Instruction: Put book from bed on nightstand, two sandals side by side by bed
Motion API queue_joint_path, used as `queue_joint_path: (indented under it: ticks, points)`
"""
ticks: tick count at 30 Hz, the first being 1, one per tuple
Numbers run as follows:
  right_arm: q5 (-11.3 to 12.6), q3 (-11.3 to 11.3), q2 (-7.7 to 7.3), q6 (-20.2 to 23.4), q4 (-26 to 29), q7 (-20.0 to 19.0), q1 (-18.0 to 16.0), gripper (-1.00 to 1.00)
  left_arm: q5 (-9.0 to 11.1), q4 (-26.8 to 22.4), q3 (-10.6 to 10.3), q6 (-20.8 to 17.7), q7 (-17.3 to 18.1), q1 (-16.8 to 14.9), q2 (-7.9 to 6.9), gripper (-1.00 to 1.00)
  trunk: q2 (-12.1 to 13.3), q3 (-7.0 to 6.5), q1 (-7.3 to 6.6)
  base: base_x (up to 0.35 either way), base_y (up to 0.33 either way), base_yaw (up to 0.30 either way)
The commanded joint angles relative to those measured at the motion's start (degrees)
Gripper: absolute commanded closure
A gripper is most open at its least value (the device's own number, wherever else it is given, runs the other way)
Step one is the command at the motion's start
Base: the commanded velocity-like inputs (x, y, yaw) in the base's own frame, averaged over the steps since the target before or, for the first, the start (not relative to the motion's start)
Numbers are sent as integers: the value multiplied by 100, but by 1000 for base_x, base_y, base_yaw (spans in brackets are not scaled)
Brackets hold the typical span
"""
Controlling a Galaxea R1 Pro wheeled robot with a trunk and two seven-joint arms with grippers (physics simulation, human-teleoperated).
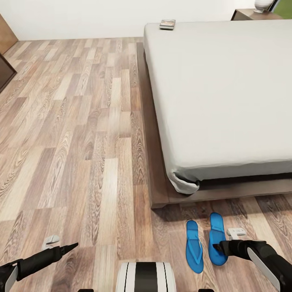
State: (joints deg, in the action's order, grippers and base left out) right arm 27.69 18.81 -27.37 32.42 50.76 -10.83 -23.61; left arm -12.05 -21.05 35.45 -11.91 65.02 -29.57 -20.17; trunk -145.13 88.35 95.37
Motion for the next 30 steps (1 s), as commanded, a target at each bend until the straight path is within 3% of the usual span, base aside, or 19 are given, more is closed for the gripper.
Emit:
queue_joint_path:
  ticks: [1,11,13,16,19,30]
  points:
    - [7,11,-6,18,4,-7,-3,100,-43,-5,46,-63,37,-5,4,-100,-2,3,-1,0,0,0]
    - [-5,9,-6,18,-7,3,-3,100,-43,-5,41,-66,34,-5,4,-100,-7,92,9,0,0,0]
    - [-145,9,-6,18,-11,9,-3,100,-43,-5,44,-66,31,-5,4,-100,-7,92,9,0,0,0]
    - [-740,9,-1,22,-13,5,-3,100,-43,-5,46,-66,30,-5,4,-100,-7,92,9,0,0,0]
    - [-885,9,2,19,-13,3,-3,100,-43,-5,48,-66,34,-5,4,-100,-10,136,15,0,0,0]
    - [-923,9,3,24,-13,2,-3,100,-43,-5,47,-66,37,-5,4,-100,-12,181,20,0,0,0]
